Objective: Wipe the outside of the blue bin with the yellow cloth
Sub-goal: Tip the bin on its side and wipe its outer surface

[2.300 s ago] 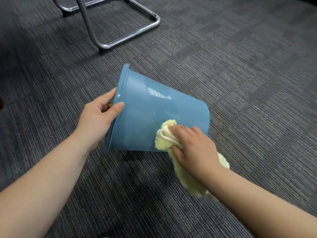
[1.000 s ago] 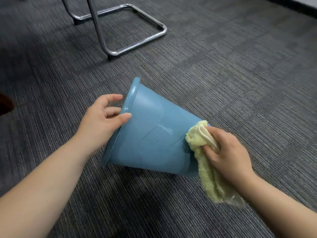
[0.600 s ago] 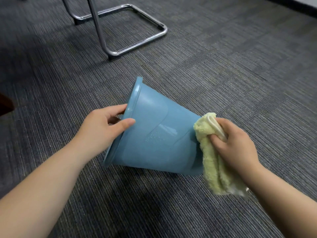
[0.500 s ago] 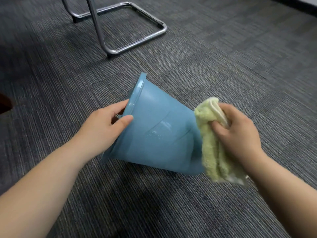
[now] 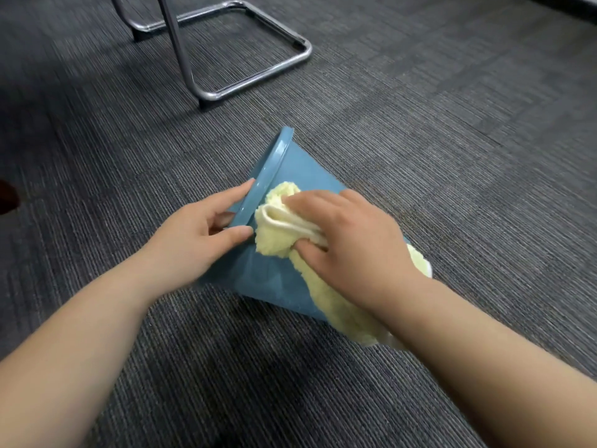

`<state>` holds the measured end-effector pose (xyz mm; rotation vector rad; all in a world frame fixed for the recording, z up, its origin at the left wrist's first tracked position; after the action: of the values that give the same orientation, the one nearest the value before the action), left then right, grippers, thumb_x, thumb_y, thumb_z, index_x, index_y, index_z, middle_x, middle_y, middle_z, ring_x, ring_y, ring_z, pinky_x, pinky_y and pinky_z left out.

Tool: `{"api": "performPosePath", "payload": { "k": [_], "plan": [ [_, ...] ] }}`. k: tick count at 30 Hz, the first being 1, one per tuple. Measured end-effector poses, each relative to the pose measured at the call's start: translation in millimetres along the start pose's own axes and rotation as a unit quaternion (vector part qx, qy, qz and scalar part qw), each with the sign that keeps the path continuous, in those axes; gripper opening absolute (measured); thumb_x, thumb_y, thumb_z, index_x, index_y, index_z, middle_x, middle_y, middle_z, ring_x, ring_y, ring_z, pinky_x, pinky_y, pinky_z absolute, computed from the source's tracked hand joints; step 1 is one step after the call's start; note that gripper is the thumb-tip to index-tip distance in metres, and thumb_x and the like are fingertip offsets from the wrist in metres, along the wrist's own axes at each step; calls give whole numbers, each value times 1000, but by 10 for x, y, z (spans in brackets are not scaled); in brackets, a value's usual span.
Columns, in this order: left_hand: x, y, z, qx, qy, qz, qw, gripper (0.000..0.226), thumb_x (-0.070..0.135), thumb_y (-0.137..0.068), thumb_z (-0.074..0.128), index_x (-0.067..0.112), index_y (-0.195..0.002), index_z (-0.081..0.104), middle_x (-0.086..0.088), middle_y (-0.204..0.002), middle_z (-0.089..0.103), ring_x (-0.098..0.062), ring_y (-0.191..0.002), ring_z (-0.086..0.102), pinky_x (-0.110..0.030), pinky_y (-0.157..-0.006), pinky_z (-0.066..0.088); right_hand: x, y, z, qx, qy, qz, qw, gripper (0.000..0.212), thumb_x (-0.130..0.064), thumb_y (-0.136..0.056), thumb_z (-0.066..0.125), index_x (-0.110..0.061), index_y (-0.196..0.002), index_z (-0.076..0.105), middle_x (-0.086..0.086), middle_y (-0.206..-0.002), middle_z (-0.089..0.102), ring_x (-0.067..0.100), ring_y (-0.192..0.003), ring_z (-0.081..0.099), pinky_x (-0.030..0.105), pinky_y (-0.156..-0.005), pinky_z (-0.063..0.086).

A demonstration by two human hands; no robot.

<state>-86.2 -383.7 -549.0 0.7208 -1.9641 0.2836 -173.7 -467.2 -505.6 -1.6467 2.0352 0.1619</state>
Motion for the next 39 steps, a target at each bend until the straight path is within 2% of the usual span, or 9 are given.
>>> {"api": "performPosePath", "payload": {
  "k": [2,6,9,12,15,19,27,33,39],
  "plan": [
    [-14,-1,-49,32,15,3,999,51,12,-80,58,53,-107,44,30,-80,66,16,-79,58,0,-73,42,159,-39,-43,8,3,29,1000,36,-23,-77,56,-26,-113,52,-6,-115,60,24,-96,48,31,-66,34],
    [48,-8,-51,71,14,24,997,50,10,-76,63,48,-105,49,18,-94,62,10,-76,59,-1,-74,43,558,-57,-204,58,10,125,990,33,-25,-79,54,-28,-111,51,-6,-114,59,25,-99,48,29,-66,30],
    [48,-21,-64,77,16,29,996,49,8,-76,63,46,-105,51,12,-97,64,0,-82,61,-10,-81,46,343,-2,-154,59,20,76,995,34,-21,-76,58,-22,-109,54,-3,-116,60,27,-94,48,30,-63,29],
    [-19,-45,-111,81,12,19,996,48,9,-76,63,45,-105,52,6,-99,65,-13,-88,60,-19,-87,47,67,56,54,-6,-25,18,1000,35,-19,-74,59,-24,-109,55,-4,-113,62,28,-93,50,35,-70,42],
    [-62,-52,-121,85,23,16,996,47,9,-76,63,46,-103,53,12,-96,64,-7,-85,60,-13,-84,45,196,55,90,-23,-8,37,999,36,-23,-76,55,-28,-112,52,-6,-115,60,25,-98,48,34,-73,39],
    [-105,-52,-106,92,42,9,995,47,9,-76,63,46,-103,52,18,-95,62,8,-79,58,-8,-83,45,733,9,-91,19,39,144,989,34,-24,-79,53,-27,-113,51,-3,-116,58,26,-102,47,32,-70,36],
    [-177,-62,-162,108,55,-6,993,45,14,-76,63,49,-102,53,30,-87,64,14,-80,59,-10,-82,47,189,143,117,4,5,26,1000,33,-16,-69,64,-22,-102,60,1,-102,67,32,-79,56,38,-59,47],
    [-97,-97,-73,110,105,-3,988,50,7,-76,61,35,-115,48,18,-91,63,15,-76,59,-4,-72,46,849,93,-37,12,17,173,985,27,-27,-79,52,-26,-106,53,0,-109,60,26,-100,51,34,-72,40],
    [-66,-140,-39,113,141,2,984,46,6,-77,58,36,-110,52,26,-77,68,14,-75,60,-4,-67,46,490,254,112,-17,-51,95,994,33,-27,-73,58,-24,-106,56,-2,-112,60,24,-102,51,31,-76,39]
  ]
}}
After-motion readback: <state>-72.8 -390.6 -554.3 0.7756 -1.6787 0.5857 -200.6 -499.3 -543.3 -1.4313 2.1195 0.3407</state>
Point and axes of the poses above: each hand's wrist, its own y-axis away from the middle knuckle, its own z-axis out of the palm, x = y × z, the point moved 10 cm from there along -y, towards the middle knuckle
